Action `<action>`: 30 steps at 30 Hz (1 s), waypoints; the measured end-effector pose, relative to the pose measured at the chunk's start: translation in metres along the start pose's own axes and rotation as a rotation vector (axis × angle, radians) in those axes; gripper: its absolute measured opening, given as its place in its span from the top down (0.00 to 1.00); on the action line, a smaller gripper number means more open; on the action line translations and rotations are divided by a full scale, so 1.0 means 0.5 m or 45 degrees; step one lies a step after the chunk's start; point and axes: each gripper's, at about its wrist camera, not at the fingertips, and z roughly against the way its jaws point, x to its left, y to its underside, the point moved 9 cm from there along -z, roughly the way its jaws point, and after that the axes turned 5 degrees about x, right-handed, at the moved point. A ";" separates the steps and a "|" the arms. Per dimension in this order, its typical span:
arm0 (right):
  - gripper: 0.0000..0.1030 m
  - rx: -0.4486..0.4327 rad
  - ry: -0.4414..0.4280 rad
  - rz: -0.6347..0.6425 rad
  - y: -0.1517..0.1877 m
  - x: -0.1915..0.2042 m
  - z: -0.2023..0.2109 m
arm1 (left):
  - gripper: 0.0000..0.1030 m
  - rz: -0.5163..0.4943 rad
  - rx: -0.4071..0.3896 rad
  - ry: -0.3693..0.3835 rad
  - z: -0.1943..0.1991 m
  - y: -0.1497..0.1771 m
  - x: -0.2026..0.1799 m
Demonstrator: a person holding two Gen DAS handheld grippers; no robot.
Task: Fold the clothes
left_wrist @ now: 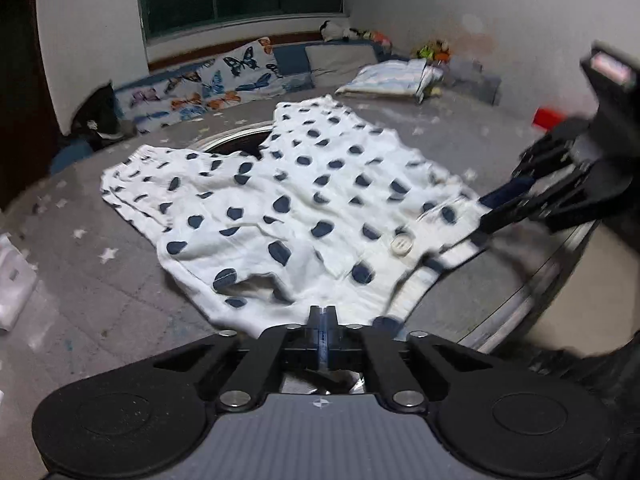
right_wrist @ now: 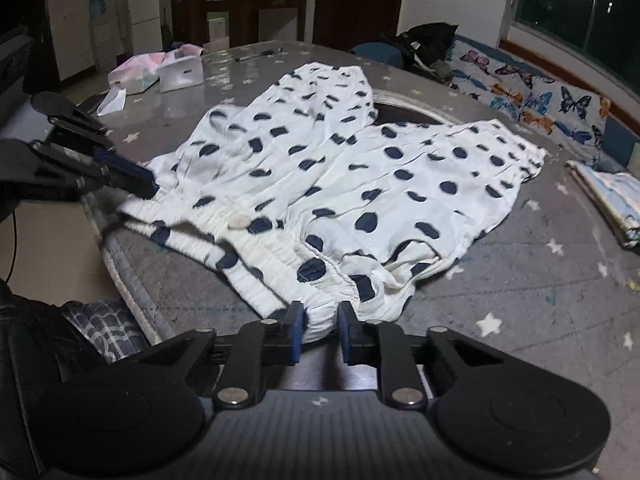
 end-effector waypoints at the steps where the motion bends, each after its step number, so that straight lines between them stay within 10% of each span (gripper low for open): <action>1: 0.85 -0.012 -0.001 0.001 -0.003 -0.002 0.010 | 1.00 0.010 -0.009 0.030 0.009 -0.005 -0.002; 8: 0.86 -0.047 0.011 0.015 -0.011 -0.009 0.055 | 0.96 -0.042 -0.024 0.000 0.016 -0.015 0.000; 12: 0.86 -0.018 0.008 0.019 -0.003 -0.003 0.042 | 0.70 -0.102 -0.008 -0.033 -0.001 -0.006 -0.003; 24: 0.86 -0.017 0.001 -0.006 -0.004 -0.015 0.038 | 0.53 -0.262 0.042 -0.034 -0.045 0.021 -0.034; 30: 0.85 -0.019 -0.002 -0.029 -0.007 -0.021 0.032 | 0.62 -0.263 0.054 -0.019 -0.049 0.025 -0.034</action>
